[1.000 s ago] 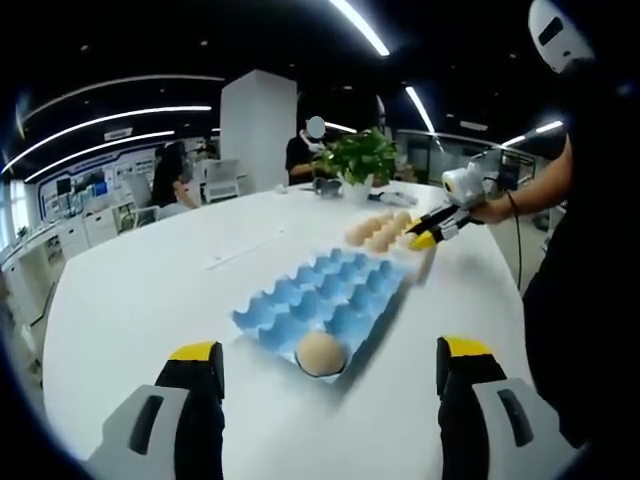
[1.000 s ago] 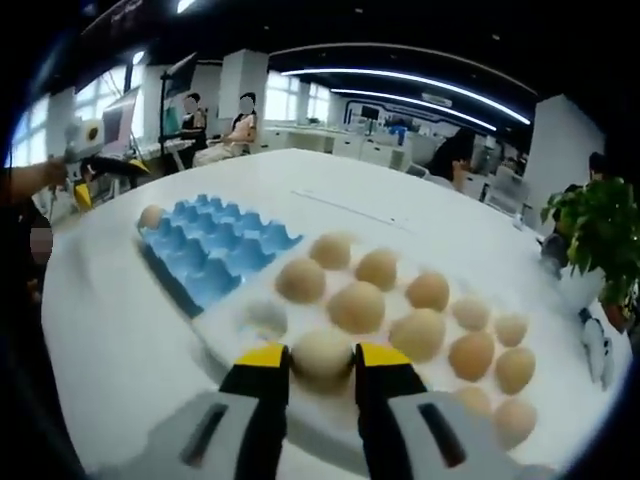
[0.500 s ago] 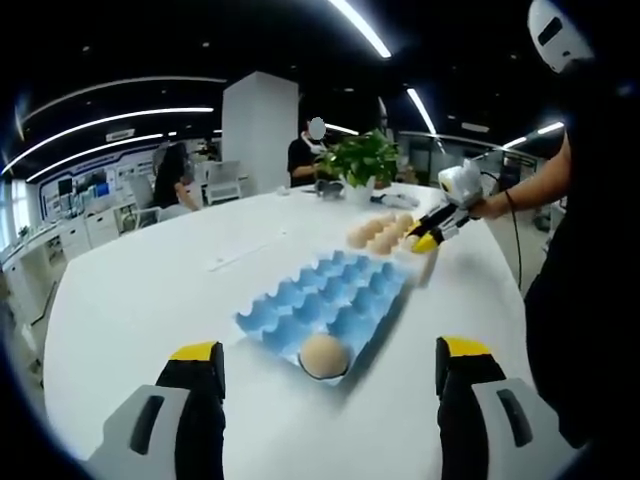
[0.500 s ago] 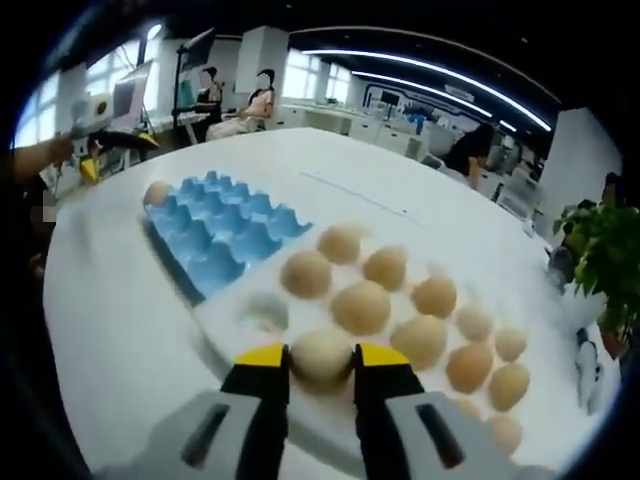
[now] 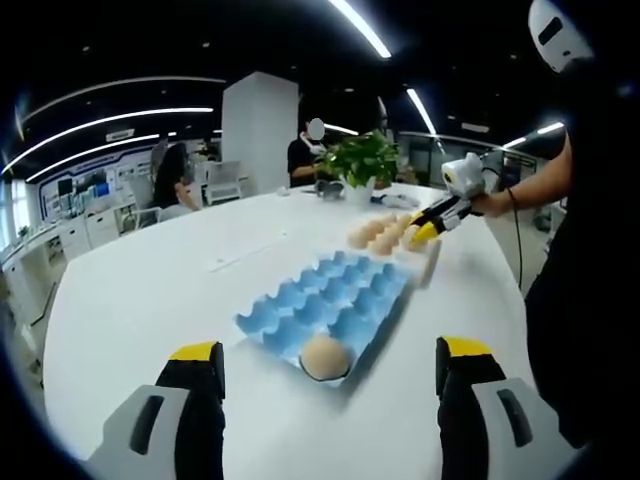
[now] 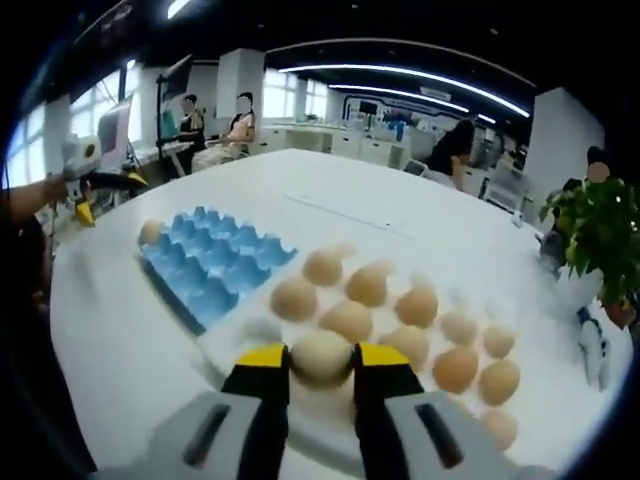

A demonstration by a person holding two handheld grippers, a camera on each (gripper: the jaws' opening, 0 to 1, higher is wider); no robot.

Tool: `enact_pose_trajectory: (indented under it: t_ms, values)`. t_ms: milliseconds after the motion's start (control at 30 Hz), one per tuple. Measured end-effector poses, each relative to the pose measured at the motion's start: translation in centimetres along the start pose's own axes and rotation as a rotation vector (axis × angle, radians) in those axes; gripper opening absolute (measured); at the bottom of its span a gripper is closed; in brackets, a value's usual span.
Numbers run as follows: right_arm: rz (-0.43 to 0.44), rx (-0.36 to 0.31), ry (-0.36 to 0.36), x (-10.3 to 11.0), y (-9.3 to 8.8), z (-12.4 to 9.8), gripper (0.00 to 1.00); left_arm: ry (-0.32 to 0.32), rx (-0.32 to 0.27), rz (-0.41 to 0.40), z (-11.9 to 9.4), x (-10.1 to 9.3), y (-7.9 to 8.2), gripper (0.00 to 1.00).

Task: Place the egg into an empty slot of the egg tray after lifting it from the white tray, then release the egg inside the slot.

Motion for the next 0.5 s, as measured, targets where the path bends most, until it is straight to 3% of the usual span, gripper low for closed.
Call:
enact_pose_trajectory:
  t_ms: [500]
  values:
    - [-0.018, -0.034, 0.087, 3.1, 2.1, 0.9, 0.23, -0.01, 0.004, 0.0, 0.3, -0.2, -0.1, 0.88]
Point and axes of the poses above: the point that each gripper's makers call its tool centre point, and the gripper's own axes: z roughly forward along the fingers, x roughly to its left, y roughly out of its top, the point moved 2 cm from there along -z, roughly backward along the fingers, and after that the axes turned 2 degrees about z, right-handed, at the moved point
